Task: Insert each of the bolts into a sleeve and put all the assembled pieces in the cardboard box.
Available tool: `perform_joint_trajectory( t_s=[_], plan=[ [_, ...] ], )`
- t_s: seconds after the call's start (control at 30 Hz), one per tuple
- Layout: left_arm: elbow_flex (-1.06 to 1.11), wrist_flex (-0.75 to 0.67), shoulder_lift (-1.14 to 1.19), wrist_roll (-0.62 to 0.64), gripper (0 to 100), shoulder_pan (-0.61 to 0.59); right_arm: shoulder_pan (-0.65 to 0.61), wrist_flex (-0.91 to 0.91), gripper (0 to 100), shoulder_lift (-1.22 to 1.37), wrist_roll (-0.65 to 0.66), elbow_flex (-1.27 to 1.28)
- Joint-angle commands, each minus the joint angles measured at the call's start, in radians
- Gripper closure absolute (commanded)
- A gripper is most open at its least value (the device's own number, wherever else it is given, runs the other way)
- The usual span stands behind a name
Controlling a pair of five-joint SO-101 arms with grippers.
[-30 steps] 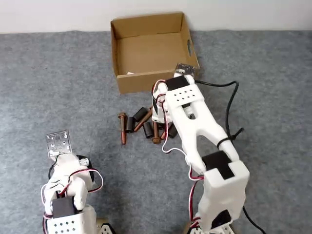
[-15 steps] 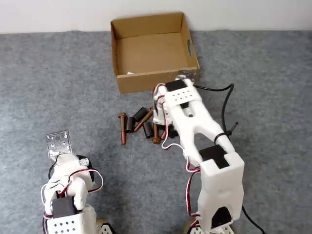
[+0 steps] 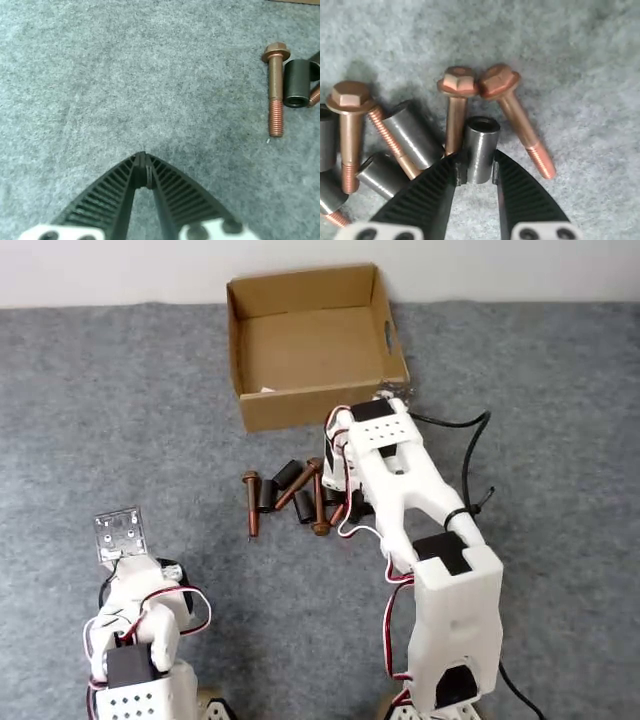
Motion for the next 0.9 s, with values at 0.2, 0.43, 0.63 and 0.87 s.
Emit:
perform_joint_trajectory(
  t_s=[0.2, 0.43, 0.63, 0.87],
  plan=[
    [-0.004, 0.009, -0.009, -0.008, 99, -0.002, 0.024, -0.012, 91.5, 0.062, 0.040, 0.002],
    [-0.004, 0.009, -0.009, -0.008, 99, -0.002, 0.027, -0.012, 91.8, 0.096, 0.043, 0.002],
    [-0.004, 0.009, -0.009, -0.008, 99, -0.002, 0.024, 0.015, 96.9, 0.093, 0.075, -0.002],
    [-0.004, 0.009, -0.009, -0.008, 99, -0.002, 0.018, 0.189, 98.9, 0.001, 0.074, -0.147]
  ],
)
